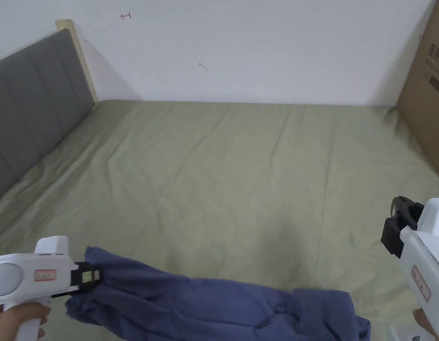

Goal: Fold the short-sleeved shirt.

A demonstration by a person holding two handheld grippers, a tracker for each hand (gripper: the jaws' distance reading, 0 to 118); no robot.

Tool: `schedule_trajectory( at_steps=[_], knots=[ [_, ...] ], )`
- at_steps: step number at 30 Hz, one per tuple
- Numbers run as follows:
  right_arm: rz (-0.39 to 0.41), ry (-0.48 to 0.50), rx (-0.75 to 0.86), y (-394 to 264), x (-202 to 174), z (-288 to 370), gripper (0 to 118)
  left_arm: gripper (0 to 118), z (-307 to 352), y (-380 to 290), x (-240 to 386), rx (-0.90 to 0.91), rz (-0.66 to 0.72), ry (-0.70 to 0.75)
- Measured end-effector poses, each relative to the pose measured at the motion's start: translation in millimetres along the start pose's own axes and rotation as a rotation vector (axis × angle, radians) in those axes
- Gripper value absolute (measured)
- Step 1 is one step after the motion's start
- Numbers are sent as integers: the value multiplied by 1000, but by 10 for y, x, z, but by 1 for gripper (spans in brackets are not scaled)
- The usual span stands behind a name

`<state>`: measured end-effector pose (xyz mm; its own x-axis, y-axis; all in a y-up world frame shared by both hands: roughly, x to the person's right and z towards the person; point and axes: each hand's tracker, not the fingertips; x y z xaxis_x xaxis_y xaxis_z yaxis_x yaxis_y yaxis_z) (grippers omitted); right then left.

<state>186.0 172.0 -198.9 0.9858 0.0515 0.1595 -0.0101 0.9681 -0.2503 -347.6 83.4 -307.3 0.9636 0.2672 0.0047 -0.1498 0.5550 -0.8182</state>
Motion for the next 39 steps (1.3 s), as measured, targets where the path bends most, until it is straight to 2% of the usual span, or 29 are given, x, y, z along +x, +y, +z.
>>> schedule_trajectory(
  at_steps=[9,16,22,23,24,26,28,29,33,39],
  knots=[
    [-3,-4,13,18,143,122,1,4,-296,-81,1270,-91,-51,-233],
    [-6,-36,11,-13,313,208,1,4,-1087,-443,2031,-257,-113,-225],
    [-18,-59,-4,-54,461,262,1,5,-1594,-870,2274,-333,-206,-97],
    [-14,-65,-5,-59,475,271,1,9,-1596,-909,2289,-322,-201,-98],
    [-10,-69,-7,-63,491,274,1,17,-1572,-912,2301,-313,-205,-94],
    [-13,-75,-6,-64,524,284,1,55,-1461,-875,2320,-285,-186,-113],
    [-20,-75,-5,-52,539,285,1,101,-1337,-799,2344,-283,-146,-155],
    [-23,-75,-3,-46,538,286,1,109,-1248,-755,2352,-272,-140,-164],
    [-21,-70,8,-7,506,301,1,109,-779,-546,2253,-91,-151,-207],
    [-10,-49,21,51,437,303,1,108,-317,-419,1933,164,-226,-84]
  ],
)
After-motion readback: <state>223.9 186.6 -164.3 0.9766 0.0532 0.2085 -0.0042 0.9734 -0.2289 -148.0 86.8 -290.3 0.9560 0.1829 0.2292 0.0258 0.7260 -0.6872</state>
